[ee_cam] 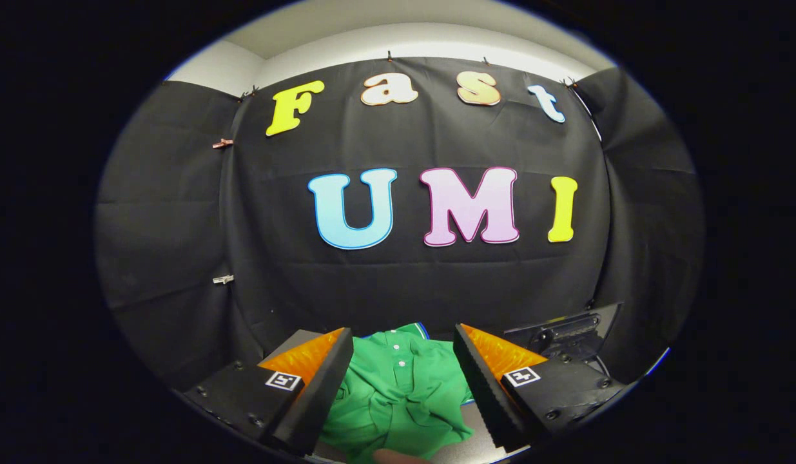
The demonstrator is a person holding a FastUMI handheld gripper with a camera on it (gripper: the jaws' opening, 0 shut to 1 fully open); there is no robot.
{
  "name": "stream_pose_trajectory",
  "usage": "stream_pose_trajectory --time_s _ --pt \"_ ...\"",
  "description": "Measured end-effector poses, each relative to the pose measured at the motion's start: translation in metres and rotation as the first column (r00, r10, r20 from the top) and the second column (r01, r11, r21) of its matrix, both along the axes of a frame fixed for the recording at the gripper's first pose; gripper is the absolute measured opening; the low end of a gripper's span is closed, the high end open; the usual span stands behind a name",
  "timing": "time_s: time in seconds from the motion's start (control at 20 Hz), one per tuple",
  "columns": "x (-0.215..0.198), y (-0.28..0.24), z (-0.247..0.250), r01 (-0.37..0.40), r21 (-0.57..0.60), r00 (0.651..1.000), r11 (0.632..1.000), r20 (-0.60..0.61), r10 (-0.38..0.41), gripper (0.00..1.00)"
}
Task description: Put the clothes into the washing machine and then close the washing machine lid.
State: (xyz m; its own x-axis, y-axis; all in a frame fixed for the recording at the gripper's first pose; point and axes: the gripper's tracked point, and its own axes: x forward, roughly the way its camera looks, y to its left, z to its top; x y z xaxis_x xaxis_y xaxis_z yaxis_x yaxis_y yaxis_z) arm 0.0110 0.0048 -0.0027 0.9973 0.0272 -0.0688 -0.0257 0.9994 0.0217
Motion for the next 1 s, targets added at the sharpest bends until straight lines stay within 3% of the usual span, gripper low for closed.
stream_pose_trajectory --time_s 0.6,1.0 --pt "-0.006 0.019 -0.011 -0.065 -0.031 0.998 0.997 -0.012 0.064 0.98" --pt "0.005 0.005 -0.023 -0.050 -0.037 0.997 0.998 -0.054 0.048 0.98"
